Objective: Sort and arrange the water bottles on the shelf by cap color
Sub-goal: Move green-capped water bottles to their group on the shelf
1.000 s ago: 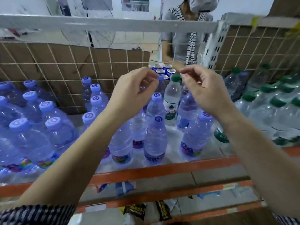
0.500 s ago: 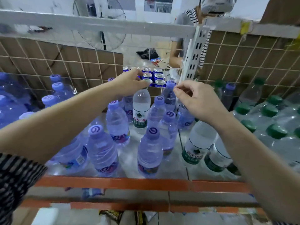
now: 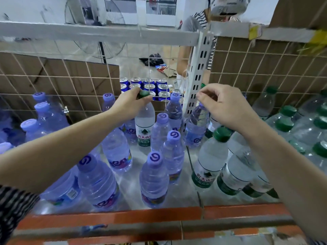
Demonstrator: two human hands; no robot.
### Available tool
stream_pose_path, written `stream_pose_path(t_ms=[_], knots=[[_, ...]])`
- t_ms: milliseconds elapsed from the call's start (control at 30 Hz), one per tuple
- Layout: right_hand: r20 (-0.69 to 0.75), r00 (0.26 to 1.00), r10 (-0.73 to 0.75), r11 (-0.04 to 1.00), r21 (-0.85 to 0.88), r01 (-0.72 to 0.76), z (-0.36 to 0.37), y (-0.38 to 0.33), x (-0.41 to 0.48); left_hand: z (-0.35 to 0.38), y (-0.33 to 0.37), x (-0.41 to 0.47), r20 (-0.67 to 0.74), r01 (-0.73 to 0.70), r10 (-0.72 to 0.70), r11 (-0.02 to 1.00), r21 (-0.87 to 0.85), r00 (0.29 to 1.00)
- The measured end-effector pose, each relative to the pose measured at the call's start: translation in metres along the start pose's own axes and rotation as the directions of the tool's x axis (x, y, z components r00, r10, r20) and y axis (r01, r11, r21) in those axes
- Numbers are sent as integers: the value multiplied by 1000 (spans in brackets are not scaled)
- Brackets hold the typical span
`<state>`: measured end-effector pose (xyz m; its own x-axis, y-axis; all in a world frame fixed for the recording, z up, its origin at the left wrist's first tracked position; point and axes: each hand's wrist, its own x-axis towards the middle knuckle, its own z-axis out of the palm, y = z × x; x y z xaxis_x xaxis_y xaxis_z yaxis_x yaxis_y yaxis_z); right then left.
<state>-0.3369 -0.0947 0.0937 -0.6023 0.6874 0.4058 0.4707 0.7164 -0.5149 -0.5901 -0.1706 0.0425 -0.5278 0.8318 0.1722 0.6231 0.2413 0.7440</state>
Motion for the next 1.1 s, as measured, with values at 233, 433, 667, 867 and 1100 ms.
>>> stream_pose_path(t_ms=[233, 433, 667, 867, 1100], knots=[[-64, 997, 49, 995, -82, -54, -33, 14, 6, -21, 33, 7, -271, -251, 202, 955, -160, 941], [-71, 989, 129, 991, -27, -132, -72, 40, 17, -20, 81, 17, -252, -395, 357, 911, -121, 900], [57, 995, 81, 990, -122, -74, -96, 86, 40, 18, 123, 19, -254, -397, 370, 916, -64, 894], [237, 971, 21, 990, -138, 12, -98, 126, 61, 52, 152, 13, -254, -361, 323, 925, -120, 912], [368, 930, 18, 1000, 12, -25, -67, 148, 70, 82, 147, 2, -215, -293, 243, 923, -248, 946]])
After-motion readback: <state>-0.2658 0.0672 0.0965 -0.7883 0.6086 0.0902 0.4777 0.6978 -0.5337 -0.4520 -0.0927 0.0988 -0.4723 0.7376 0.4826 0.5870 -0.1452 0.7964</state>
